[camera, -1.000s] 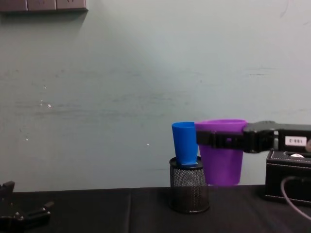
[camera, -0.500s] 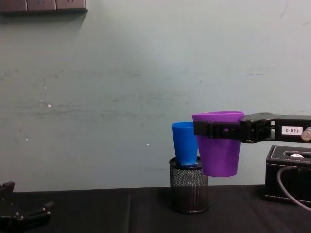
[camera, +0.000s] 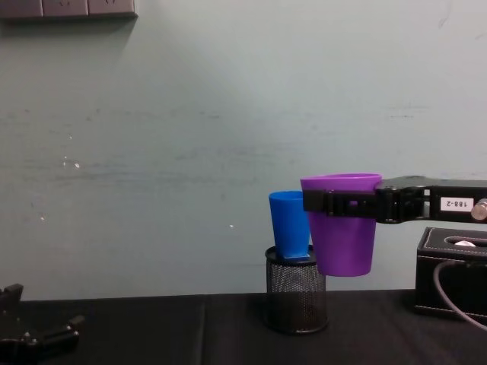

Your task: Pick up one cup with a gripper and tap it against the other cup.

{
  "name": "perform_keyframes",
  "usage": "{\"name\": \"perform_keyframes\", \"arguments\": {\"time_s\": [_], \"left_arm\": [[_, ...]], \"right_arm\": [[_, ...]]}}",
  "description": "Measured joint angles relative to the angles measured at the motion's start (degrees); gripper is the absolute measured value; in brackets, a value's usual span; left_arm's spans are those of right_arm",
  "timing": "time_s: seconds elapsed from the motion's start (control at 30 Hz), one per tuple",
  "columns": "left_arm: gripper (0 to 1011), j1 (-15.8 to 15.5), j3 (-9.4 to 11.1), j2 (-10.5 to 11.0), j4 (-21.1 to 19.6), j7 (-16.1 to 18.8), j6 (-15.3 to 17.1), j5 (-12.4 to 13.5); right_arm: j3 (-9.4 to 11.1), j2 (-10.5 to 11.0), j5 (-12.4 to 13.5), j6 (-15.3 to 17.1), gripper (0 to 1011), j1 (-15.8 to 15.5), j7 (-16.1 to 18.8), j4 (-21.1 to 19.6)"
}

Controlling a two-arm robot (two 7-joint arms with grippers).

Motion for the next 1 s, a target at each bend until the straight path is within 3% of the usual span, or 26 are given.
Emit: {"name": "perform_keyframes", "arguments": {"time_s": [1.0], "left_arm": [[1005,0.0,0.0,0.0,0.0,0.0,0.0,0.0]], "right_arm": [[0.1,0.0,-0.1,-0.1,732,0.0,0.1,0.0]]}}
